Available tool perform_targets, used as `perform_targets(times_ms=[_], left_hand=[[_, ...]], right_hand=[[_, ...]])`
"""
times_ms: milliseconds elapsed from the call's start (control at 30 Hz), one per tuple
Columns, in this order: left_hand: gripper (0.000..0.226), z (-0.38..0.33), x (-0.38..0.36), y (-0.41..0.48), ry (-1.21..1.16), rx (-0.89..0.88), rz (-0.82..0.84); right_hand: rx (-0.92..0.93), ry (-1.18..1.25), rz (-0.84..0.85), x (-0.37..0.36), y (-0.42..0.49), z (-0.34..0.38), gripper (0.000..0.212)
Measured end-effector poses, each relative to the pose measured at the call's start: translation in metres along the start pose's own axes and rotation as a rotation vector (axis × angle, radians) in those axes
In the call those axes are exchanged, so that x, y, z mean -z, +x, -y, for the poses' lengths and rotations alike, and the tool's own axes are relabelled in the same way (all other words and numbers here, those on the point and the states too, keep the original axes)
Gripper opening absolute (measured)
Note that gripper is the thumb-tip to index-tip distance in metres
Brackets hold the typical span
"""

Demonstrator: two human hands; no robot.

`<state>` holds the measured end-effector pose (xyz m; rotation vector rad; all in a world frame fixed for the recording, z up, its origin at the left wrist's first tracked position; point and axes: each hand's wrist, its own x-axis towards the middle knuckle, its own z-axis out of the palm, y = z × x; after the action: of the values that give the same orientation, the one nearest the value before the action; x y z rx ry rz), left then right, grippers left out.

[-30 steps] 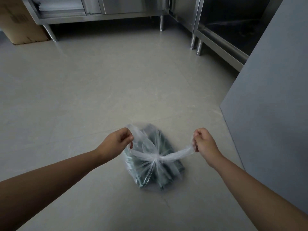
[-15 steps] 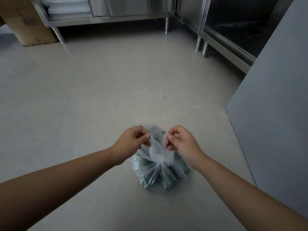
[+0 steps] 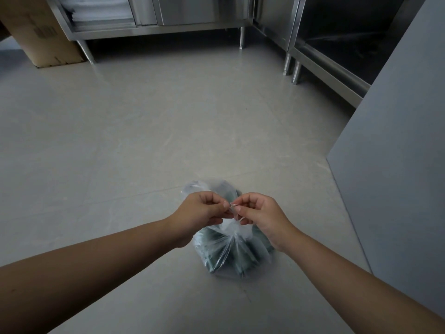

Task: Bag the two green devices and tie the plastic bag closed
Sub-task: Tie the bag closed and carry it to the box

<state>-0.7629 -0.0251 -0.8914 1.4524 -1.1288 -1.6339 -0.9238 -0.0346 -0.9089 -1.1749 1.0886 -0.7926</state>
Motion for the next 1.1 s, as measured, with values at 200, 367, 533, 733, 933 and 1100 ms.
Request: perform_targets(times_ms=[200, 367, 533, 733, 933, 1100], left_hand=[[0.005, 0.001, -0.003, -0.001, -0.053, 0.038, 0.003], [0.005, 0.0, -0.004, -0.003, -0.094, 0.054, 0.01], [0.008, 0.002, -0.006, -0.003, -0.152, 0.059, 0.024], [0.011, 0.001, -0.007, -0.003, -0.206, 0.083, 0.059], [0.009, 0.0, -0.004, 0.002, -0.221, 0.1, 0.026], [0.011, 0.001, -0.002, 0.011, -0.112, 0.096, -0.063]], right_hand=[[0.012, 0.004, 0.002, 0.0, -0.002, -0.002, 0.015], [0.05, -0.034, -0.006, -0.001, -0.001, -0.005, 0.024], [0.152, -0.169, -0.099, -0.005, 0.0, -0.006, 0.027], [0.196, -0.237, -0.168, -0.006, 0.0, -0.012, 0.028], [0.204, -0.193, -0.164, -0.004, 0.003, -0.011, 0.029], [0.167, -0.111, -0.176, -0.001, 0.008, -0.015, 0.029]])
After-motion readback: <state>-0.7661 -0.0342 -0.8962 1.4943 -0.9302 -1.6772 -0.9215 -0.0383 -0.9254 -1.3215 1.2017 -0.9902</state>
